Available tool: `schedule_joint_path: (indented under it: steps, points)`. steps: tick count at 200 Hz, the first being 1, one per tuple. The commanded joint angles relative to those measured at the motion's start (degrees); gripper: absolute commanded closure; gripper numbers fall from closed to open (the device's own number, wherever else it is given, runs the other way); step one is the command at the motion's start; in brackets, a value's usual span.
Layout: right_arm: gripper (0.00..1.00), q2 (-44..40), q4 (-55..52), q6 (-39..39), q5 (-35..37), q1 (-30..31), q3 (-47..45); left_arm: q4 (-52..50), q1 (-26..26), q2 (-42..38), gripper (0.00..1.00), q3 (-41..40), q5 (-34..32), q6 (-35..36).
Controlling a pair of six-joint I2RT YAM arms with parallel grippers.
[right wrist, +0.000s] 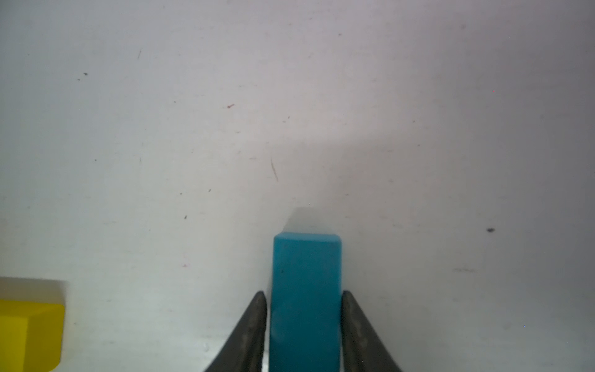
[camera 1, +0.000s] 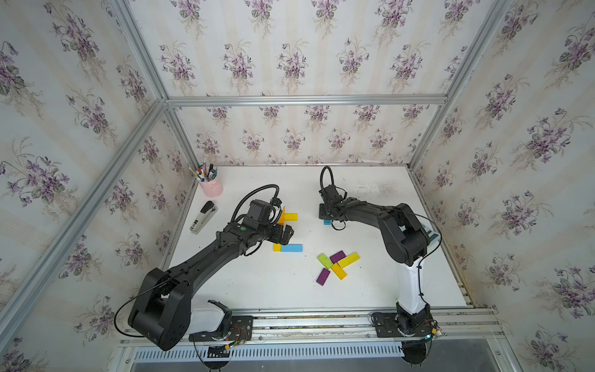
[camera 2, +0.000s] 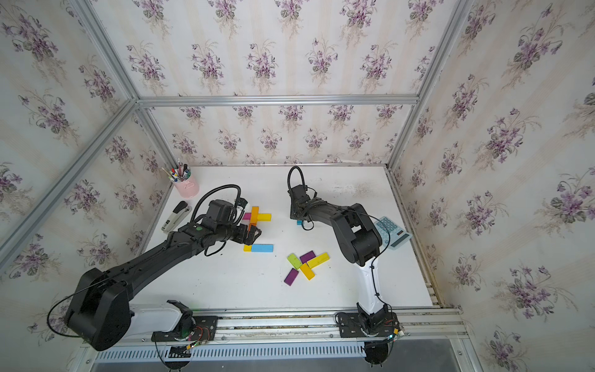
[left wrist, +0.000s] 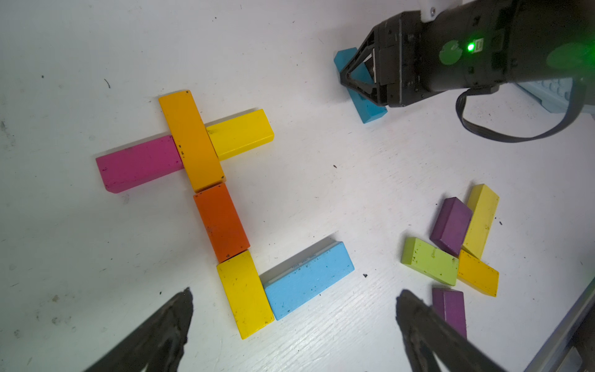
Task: Assemble the letter t with building blocks
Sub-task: Move the building block to the center of the board, then pick up the building block from the center of the board.
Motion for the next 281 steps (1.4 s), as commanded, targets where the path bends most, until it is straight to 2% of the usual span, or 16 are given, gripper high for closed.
schedule_joint_path:
  steps: [1,70,86,115,157,203,229,254,281]
  points:
    - [0.56,0.6,-2.7,0.02,0.11,-0.08,-0.19,1.06,0.03,-0.02,0.0,0.37,0.46,0.55]
    - [0.22,-1.44,-1.15,-1.76,-0.58,-0.08,0.11,2.21,-0.58,-0.26,0.0,0.07,-0.85,1.89]
    - [0.18,-2.67,-0.7,-2.81,-1.07,-0.13,0.11,2.06,-1.01,-0.33,0.0,0.64,-1.04,2.48]
    - [0.17,-8.33,1.65,-4.26,-2.41,0.0,-3.03,0.62,-1.94,0.65,0.0,2.95,-1.71,4.22]
    - [0.13,-22.81,6.75,-8.83,-4.22,-0.08,-16.83,-1.0,-5.13,0.94,0.01,5.8,-1.07,11.07]
    - [0.09,-36.49,8.44,-9.03,-9.86,-0.17,-33.01,-4.79,-13.5,1.24,0.01,7.83,2.42,29.29]
    - [0.04,-43.84,10.08,-6.5,-12.91,-0.08,-39.97,-9.01,-13.79,3.14,0.01,9.98,3.5,35.53]
    - [0.04,-50.34,9.06,-5.09,-12.15,-0.08,-44.6,-11.76,-14.03,4.37,0.01,10.31,5.82,41.53]
    - [0.04,-55.47,6.78,-3.83,-10.93,-0.08,-46.86,-8.82,-14.21,6.17,0.04,8.55,12.61,43.0]
